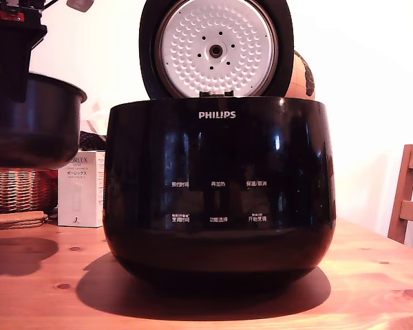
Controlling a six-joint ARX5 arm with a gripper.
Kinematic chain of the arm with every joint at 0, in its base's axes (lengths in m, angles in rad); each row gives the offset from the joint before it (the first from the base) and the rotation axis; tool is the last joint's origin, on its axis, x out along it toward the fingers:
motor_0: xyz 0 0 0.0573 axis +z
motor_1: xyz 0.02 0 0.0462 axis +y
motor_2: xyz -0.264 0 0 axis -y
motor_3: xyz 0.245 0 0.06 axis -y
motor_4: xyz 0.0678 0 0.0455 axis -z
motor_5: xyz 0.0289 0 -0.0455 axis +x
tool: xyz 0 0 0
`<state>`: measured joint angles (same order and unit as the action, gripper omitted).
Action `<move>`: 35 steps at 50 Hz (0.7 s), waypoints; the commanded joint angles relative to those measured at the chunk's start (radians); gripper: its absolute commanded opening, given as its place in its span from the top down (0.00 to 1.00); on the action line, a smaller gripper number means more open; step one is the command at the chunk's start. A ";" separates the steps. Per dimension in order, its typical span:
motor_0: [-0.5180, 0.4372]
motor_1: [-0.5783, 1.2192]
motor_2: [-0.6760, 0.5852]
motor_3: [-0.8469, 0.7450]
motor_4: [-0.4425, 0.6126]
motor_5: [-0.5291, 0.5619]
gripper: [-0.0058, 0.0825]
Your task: Place the pot you are holding inside the rice cooker
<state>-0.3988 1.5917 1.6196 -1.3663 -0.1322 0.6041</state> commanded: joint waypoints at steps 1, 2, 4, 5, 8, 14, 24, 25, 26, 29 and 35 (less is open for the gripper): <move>0.002 -0.040 0.021 0.013 -0.007 -0.003 0.96; 0.002 -0.040 0.021 0.013 -0.007 -0.003 0.96; 0.002 -0.040 0.021 0.013 -0.007 -0.003 0.96; 0.002 -0.040 0.021 0.013 -0.007 -0.003 0.96; 0.002 -0.040 0.021 0.013 -0.007 -0.003 0.96; 0.001 -0.042 0.021 0.012 -0.006 -0.004 0.96; -0.029 -0.081 0.023 0.012 0.042 -0.029 0.96; -0.034 -0.087 0.023 0.012 0.048 -0.029 0.96; -0.039 -0.092 0.023 0.012 0.051 -0.029 0.96; -0.057 -0.109 0.023 0.012 0.062 -0.031 0.96; -0.096 -0.138 0.023 0.012 0.072 -0.041 0.96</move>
<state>-0.4793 1.4982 1.6196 -1.3674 -0.0544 0.5697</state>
